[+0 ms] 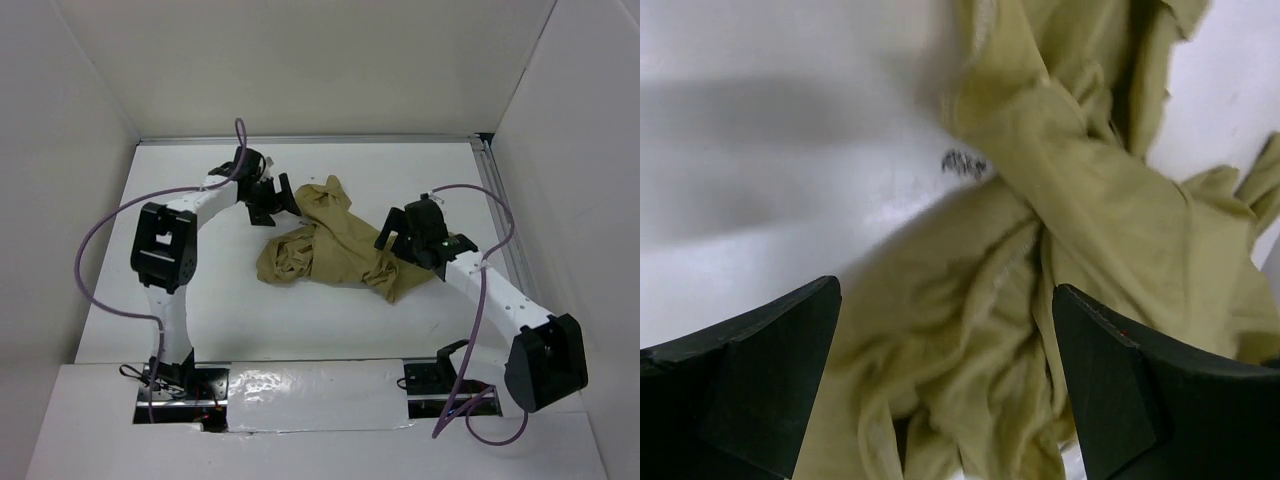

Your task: Zip up the jacket

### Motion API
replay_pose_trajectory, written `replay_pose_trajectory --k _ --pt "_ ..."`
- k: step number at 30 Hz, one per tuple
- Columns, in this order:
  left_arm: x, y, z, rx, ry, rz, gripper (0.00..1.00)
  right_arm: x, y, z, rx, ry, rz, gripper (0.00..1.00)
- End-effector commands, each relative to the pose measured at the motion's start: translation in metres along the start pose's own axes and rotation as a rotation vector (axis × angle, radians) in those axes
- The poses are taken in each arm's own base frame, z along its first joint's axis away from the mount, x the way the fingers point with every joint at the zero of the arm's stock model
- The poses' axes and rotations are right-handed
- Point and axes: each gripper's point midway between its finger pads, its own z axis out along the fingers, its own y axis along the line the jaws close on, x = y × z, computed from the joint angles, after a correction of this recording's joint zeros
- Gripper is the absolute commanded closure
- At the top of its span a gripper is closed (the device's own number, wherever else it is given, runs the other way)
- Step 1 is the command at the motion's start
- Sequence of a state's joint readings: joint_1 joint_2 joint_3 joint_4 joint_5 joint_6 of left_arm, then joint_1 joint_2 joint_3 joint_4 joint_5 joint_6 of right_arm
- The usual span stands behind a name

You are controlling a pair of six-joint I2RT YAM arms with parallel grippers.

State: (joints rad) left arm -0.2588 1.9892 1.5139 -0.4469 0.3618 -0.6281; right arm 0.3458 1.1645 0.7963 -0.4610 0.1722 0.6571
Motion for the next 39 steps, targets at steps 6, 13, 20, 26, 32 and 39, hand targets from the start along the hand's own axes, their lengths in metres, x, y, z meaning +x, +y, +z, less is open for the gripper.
replay_pose_trajectory --k 6,13,20,26,32,39 --pt "-0.025 -0.041 0.056 0.151 0.043 0.063 0.04 0.011 0.055 0.016 -0.254 0.101 -0.023 0.15" --pt "-0.036 -0.077 0.051 0.286 -0.004 0.161 1.0 -0.023 0.05 0.004 -0.176 -0.028 -0.039 0.9" --pt "-0.046 -0.151 -0.046 0.401 -0.242 0.34 1.0 -0.077 0.064 -0.073 -0.201 -0.235 -0.142 1.0" --pt "-0.033 -0.202 -0.171 0.481 -0.481 0.452 1.0 -0.105 0.109 -0.187 -0.518 -0.391 -0.297 1.0" --pt "0.01 -0.218 -0.267 0.557 -0.61 0.498 1.0 -0.141 0.197 -0.378 -1.056 -0.557 -0.519 1.0" --pt "0.039 -0.19 -0.329 0.487 -0.731 0.489 1.0 -0.176 0.267 -0.517 -1.516 -0.664 -0.585 1.0"
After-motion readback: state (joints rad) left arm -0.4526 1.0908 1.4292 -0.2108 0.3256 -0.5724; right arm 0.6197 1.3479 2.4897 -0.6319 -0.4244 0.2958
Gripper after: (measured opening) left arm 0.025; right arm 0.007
